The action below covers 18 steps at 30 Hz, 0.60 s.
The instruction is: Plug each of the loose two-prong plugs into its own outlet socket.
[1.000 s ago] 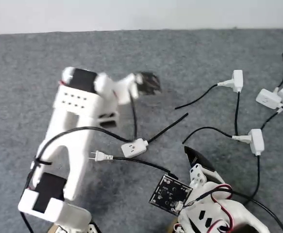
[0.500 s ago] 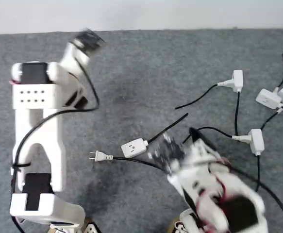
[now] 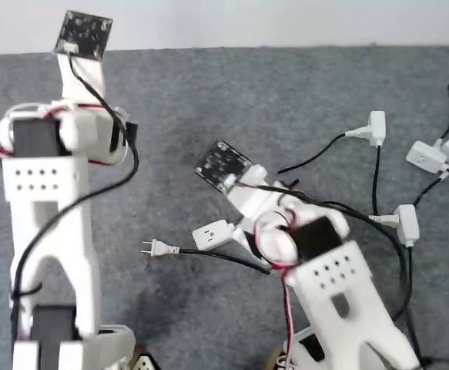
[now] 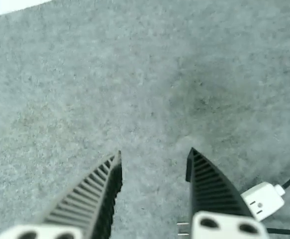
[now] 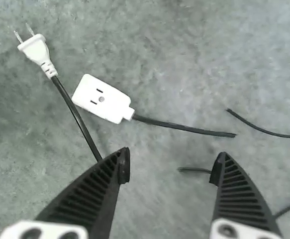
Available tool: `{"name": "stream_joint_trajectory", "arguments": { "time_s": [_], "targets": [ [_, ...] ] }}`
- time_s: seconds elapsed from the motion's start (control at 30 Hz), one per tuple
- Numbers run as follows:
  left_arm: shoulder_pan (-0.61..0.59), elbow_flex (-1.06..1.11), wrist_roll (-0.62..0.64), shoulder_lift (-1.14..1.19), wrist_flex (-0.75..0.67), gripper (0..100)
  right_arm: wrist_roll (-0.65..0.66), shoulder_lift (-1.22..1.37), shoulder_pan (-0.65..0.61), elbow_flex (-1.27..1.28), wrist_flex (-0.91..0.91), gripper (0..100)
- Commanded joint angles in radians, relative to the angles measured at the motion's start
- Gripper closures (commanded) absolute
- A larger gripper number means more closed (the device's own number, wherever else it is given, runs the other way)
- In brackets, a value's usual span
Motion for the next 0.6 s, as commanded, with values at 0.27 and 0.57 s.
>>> {"name": "stream_joint_trajectory", "arguments": {
  "time_s": [0.27, 0.57],
  "targets": [
    [-0.075, 0.857, -0.066, -0.674, -0.39, 80, -0.028, 0.286, -0.185, -0.052, -0.108, 73.1],
    [-0.091, 1.17, -0.068, -0.801, -0.571, 80, -0.028, 0.567, -0.278, -0.052, -0.137, 73.1]
  ]
}}
